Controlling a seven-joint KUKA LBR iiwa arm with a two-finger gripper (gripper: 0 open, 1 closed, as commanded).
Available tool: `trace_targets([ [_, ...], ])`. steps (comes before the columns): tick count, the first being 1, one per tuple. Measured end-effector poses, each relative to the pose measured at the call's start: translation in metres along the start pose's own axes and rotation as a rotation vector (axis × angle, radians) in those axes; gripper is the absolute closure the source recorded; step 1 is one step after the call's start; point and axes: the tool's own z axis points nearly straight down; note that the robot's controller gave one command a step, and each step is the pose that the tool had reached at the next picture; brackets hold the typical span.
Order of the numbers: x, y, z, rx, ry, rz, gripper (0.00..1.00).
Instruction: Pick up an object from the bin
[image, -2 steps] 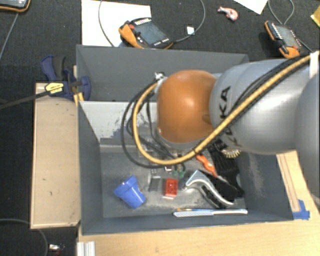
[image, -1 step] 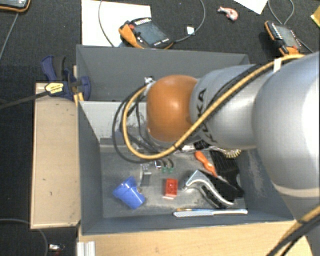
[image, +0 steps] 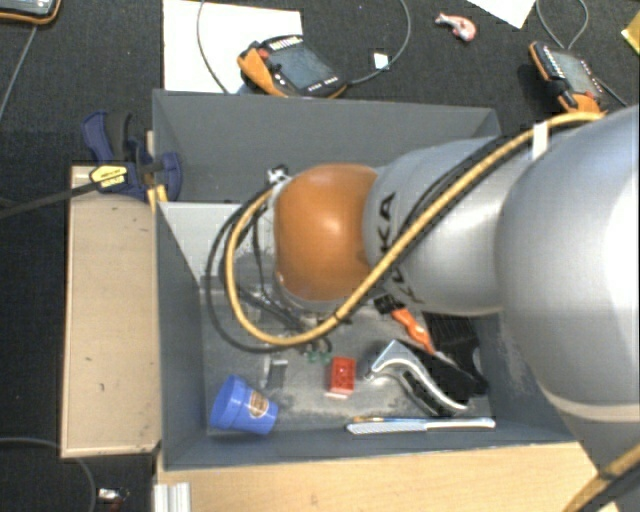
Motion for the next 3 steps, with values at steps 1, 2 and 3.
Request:
trace_targets([
  [1, -0.006, -0.026, 0.061, 0.002, 0.001, 0.072, 0.0],
  [2, -0.012, -0.029, 0.04, -0.003, -0.009, -0.067, 0.0],
  [3, -0.018, -0.024, 0.007, 0.002, 0.002, 0.035, 0.0],
])
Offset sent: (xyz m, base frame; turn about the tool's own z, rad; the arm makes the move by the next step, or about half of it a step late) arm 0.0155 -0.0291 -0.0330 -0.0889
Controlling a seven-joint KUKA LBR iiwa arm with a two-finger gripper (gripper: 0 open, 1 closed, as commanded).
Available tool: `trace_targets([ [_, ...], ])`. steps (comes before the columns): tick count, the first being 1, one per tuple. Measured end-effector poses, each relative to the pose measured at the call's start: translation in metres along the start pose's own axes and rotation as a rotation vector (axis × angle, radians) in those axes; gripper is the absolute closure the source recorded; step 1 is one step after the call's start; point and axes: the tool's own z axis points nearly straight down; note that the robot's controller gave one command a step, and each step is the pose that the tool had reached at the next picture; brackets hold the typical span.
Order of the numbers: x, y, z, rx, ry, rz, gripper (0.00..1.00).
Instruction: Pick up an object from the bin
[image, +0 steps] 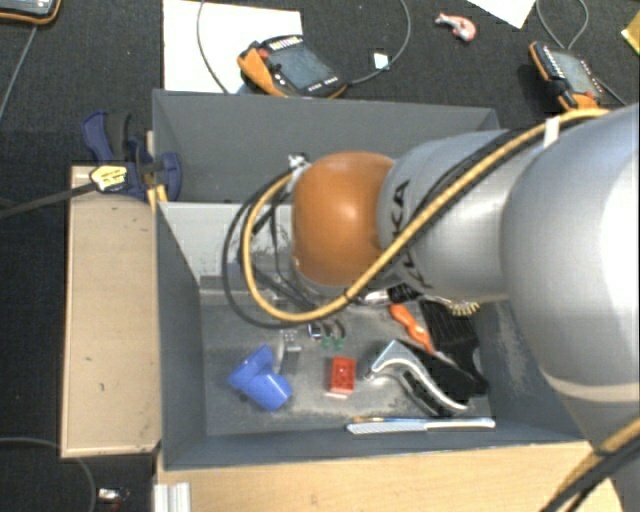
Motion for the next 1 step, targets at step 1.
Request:
trace_targets([
  [1, 0.0172, -0.0089, -0.0763, -0.006, -0.017, -0.062, 0.0],
])
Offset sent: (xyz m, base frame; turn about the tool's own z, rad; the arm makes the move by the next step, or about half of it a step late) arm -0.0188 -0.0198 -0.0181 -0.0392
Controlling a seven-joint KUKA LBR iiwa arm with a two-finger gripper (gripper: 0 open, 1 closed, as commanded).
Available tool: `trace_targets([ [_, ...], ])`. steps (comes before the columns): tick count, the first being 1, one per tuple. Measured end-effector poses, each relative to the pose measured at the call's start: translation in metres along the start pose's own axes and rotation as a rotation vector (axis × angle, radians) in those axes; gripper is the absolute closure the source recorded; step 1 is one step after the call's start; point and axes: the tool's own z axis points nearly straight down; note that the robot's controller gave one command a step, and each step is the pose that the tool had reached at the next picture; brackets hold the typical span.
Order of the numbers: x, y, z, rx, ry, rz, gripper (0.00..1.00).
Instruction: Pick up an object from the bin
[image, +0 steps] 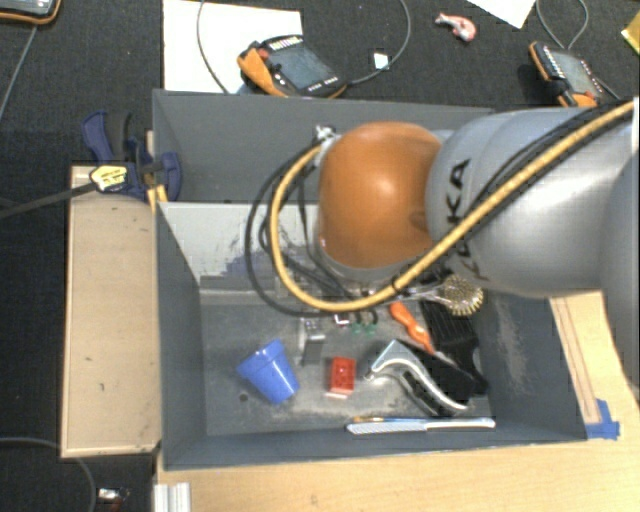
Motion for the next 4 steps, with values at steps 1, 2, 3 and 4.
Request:
trace_targets([
  [1, 0.005, -0.011, 0.098, 0.006, 0.021, 0.023, 0.0],
  [2, 0.001, -0.01, 0.057, -0.004, -0.014, 0.054, 0.0],
  [3, 0.013, 0.003, 0.04, 0.003, 0.013, 0.022, 0.0],
  [4, 0.015, -0.005, -0.058, 0.001, 0.004, 0.031, 0.0],
])
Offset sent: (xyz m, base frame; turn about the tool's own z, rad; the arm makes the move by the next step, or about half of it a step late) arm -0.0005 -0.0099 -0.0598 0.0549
